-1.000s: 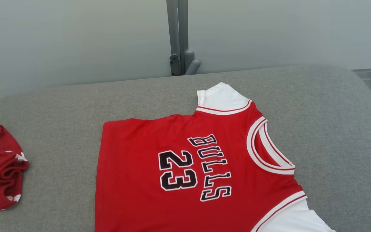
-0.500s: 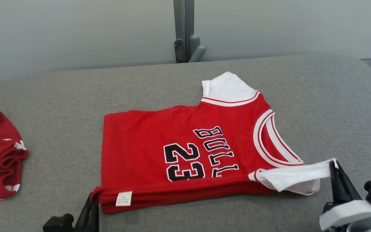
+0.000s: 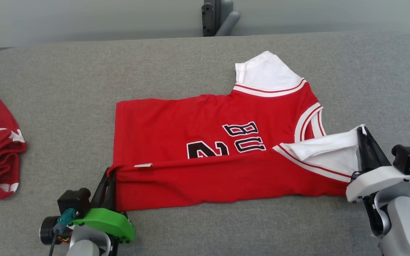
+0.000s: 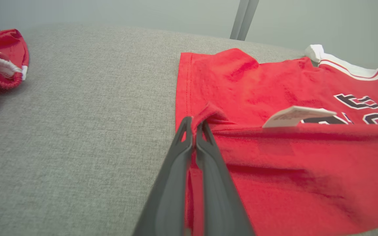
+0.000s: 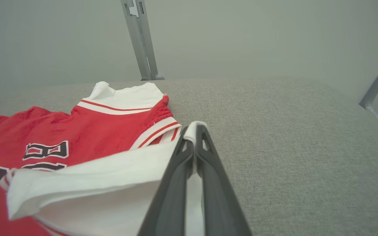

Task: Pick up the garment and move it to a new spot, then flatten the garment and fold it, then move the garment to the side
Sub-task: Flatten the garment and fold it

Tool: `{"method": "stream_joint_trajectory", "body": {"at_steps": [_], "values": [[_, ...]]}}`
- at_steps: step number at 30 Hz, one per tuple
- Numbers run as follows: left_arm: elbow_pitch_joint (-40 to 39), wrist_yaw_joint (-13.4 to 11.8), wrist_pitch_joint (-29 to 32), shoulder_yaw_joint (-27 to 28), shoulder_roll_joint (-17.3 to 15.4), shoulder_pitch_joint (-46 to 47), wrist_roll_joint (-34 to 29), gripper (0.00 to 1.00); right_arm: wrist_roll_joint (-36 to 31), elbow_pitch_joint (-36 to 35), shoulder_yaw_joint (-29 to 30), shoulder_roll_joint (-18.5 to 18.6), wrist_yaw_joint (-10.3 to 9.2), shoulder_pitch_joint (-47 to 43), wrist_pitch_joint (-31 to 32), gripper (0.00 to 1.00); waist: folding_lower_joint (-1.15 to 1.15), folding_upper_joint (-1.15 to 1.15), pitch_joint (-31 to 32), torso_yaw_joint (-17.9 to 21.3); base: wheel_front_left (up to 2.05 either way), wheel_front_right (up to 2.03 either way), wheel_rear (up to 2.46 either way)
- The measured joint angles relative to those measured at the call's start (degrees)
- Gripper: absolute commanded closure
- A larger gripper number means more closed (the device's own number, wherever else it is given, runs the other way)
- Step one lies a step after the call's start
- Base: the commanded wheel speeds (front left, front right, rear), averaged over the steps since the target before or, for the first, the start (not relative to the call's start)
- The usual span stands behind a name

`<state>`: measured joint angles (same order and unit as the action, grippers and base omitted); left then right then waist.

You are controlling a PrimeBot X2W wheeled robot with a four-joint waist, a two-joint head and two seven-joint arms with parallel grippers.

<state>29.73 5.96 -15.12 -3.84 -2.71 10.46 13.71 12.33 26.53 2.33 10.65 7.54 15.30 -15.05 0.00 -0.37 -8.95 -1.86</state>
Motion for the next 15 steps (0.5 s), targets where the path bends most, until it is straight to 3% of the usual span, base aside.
{"method": "stream_joint_trajectory", "body": {"at_steps": [7, 8, 9, 15], "values": [[1.7, -0.9, 0.0, -1.0, 0.0, 2.9, -0.7, 1.00, -1.4, 2.7, 0.6, -0.1, 0.00, 2.7, 0.0, 1.00, 0.00, 0.00, -2.4, -1.1, 0.00, 0.00, 0.00], [1.7, -1.0, 0.0, -1.1, 0.0, 3.1, -1.2, 0.96, -1.5, 2.9, 0.6, -0.3, 0.01, 3.1, 0.0, 1.00, 0.00, 0.00, -2.5, -1.2, 0.00, 0.00, 0.00], [1.8, -1.0, 0.0, -1.2, 0.0, 3.2, -1.2, 1.00, -1.6, 3.2, 0.6, -0.5, 0.00, 3.4, 0.0, 1.00, 0.00, 0.00, -2.6, -1.2, 0.00, 0.00, 0.00], [1.2, -1.0, 0.0, -1.2, 0.0, 3.2, -0.7, 1.00, -2.1, 3.4, 0.6, -0.6, 0.00, 4.1, 0.0, 1.00, 0.00, 0.00, -2.0, -1.0, 0.00, 0.00, 0.00]]}}
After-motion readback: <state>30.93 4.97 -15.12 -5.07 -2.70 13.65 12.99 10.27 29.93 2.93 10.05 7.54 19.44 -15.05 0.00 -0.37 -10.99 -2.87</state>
